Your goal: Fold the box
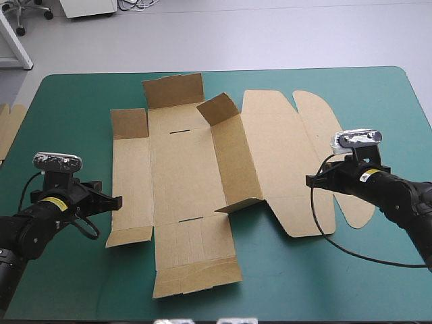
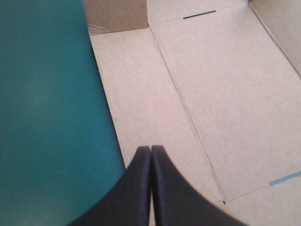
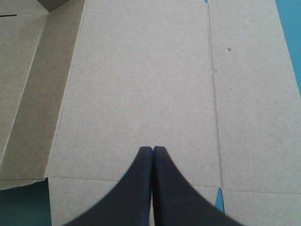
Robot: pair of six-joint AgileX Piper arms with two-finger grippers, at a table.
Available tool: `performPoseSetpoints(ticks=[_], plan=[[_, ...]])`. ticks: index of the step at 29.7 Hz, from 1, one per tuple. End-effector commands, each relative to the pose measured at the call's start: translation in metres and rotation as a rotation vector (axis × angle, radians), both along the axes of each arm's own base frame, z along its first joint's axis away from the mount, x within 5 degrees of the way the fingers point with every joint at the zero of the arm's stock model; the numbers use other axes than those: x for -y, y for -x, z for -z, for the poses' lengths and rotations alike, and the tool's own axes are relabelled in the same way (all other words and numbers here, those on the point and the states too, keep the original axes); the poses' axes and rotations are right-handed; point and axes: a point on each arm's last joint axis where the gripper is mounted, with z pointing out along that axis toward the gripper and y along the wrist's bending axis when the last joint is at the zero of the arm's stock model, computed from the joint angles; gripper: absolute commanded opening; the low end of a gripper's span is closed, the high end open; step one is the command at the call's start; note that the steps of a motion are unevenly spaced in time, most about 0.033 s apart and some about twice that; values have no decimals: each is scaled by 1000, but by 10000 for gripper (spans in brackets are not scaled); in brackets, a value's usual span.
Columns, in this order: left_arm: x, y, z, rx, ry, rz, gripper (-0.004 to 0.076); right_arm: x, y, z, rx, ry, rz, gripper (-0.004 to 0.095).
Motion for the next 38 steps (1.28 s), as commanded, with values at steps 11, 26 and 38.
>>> performPoseSetpoints(ticks=[11, 26, 38], plan=[[1, -2, -14, 93, 28, -5, -10, 2, -1, -20, 102, -21, 16, -19], [1, -2, -14, 94, 25, -4, -10, 2, -1, -20, 102, -21, 16, -19], [-6, -6, -16, 108, 66, -77, -10, 2, -1, -20, 102, -21, 16, -19]])
